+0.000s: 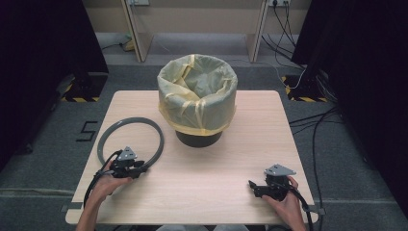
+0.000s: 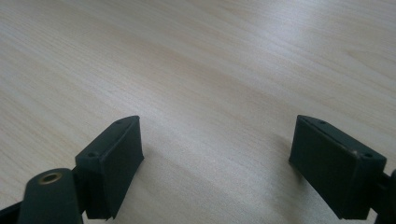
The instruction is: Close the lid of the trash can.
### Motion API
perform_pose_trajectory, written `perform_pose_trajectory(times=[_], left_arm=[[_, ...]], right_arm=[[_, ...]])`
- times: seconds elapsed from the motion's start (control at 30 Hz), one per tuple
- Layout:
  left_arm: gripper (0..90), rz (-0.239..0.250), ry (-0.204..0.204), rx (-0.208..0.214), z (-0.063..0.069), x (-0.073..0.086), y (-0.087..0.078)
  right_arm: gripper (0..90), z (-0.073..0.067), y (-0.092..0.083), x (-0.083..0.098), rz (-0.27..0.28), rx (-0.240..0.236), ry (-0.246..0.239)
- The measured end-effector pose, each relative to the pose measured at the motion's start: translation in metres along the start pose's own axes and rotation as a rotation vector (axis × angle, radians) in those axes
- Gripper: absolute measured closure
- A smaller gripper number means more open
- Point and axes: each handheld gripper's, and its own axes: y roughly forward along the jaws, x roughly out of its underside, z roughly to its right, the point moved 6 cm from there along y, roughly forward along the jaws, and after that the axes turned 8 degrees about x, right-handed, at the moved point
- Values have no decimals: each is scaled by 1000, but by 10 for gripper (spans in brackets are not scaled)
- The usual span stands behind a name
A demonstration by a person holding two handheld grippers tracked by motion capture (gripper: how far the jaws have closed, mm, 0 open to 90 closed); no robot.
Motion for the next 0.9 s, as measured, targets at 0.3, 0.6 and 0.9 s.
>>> perform_pose_trajectory(times=[0.3,0.6,0.9], left_arm=[[774,9,-9,-4,-4,-1,0],[779,63,-15,-21,-5,-11,-12],[779,152,-34,-13,-9,-23,-33]], right_arm=[[172,0,0,0,0,1,1],[172,0,0,0,0,1,3],[171,0,0,0,0,3,2]])
